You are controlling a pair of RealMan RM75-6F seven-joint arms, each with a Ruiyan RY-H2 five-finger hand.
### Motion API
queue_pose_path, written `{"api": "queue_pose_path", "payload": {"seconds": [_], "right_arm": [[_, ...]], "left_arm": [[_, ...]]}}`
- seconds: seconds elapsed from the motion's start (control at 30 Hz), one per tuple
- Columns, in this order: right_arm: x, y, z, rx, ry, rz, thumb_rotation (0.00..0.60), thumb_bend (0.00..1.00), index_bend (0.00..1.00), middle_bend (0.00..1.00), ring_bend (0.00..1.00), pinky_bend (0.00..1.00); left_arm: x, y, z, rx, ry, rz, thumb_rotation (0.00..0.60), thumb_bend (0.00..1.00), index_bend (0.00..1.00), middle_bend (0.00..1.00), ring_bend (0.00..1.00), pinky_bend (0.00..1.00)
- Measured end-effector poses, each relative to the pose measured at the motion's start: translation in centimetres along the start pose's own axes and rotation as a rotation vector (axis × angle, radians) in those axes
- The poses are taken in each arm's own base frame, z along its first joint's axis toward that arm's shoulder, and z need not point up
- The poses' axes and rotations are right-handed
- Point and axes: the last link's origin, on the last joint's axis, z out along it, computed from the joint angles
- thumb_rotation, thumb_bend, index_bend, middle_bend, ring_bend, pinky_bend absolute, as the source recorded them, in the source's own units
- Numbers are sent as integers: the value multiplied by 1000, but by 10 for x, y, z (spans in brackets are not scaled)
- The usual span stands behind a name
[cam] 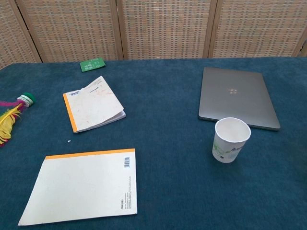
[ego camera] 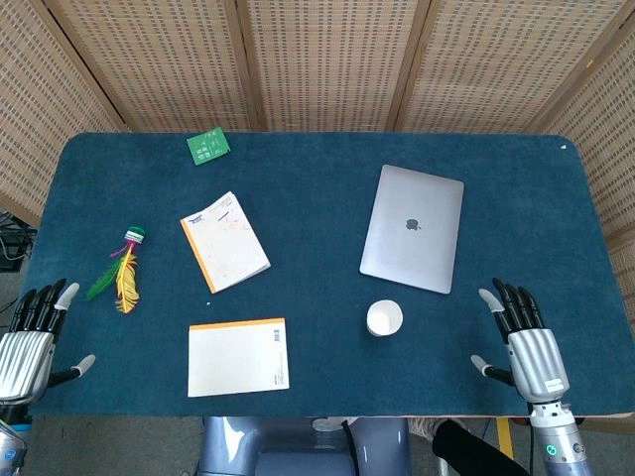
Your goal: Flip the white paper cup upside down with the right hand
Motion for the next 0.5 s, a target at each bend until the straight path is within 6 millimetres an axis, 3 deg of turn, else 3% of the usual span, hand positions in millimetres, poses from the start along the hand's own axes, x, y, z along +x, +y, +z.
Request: {"api": "queue_pose_path", "payload": {"seconds": [0.5], "right_arm": [[-1,-3,-1,-8,-41,-7,600,198,1,0,0,0]], "left_arm": [[1,-1,1,5,0,-1,600,139,0,0,0,0]]}}
